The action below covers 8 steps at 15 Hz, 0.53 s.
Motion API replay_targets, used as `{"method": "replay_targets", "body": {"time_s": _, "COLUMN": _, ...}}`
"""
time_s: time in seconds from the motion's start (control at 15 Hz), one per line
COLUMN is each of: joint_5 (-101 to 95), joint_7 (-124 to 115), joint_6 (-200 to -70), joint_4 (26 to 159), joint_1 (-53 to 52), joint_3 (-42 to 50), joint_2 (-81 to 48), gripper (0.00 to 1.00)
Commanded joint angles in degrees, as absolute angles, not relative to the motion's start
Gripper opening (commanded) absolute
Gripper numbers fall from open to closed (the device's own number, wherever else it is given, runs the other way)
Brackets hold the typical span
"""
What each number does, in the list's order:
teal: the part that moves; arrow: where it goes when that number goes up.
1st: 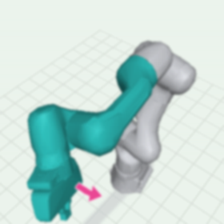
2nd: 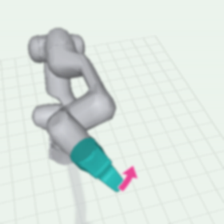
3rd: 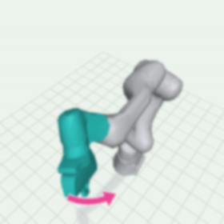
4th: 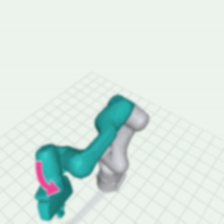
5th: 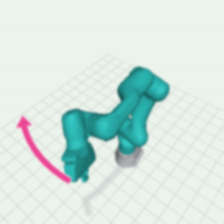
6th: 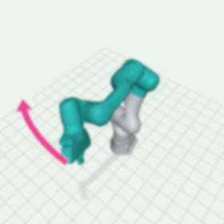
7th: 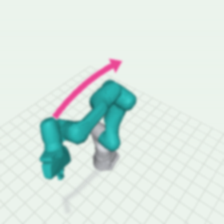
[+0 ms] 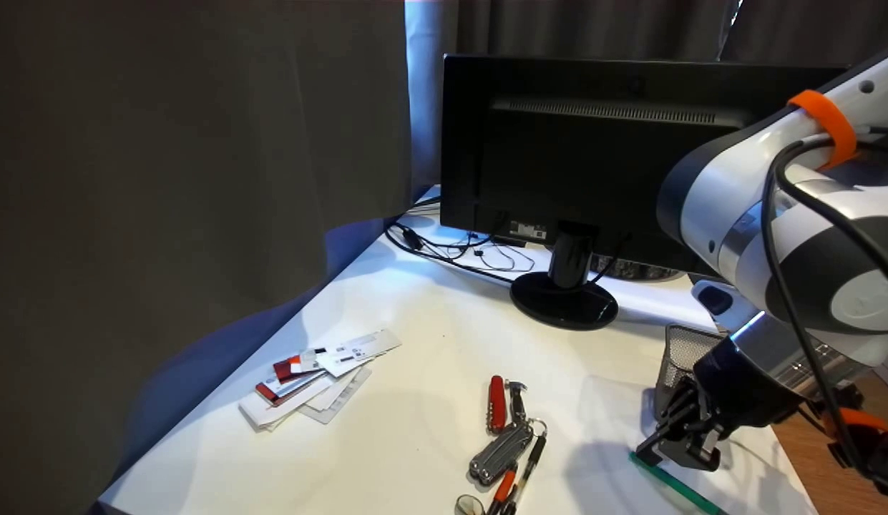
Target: Pick up the glue stick, then place it in the bin
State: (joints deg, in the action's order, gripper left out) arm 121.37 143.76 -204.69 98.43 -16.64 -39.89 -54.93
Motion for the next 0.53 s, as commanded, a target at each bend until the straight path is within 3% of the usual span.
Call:
{"method": "replay_targets", "body": {"time_s": 0.0, "joint_5": 121.59, "joint_7": 145.38, "joint_6": -206.81, "joint_4": 97.10, "joint_1": -15.79, "joint_3": -41.33, "joint_2": -55.97, "gripper": 0.32}}
{"method": "replay_targets", "body": {"time_s": 0.47, "joint_5": 121.10, "joint_7": 145.93, "joint_6": -208.22, "joint_4": 96.78, "joint_1": -16.50, "joint_3": -40.67, "joint_2": -56.65, "gripper": 0.80}}
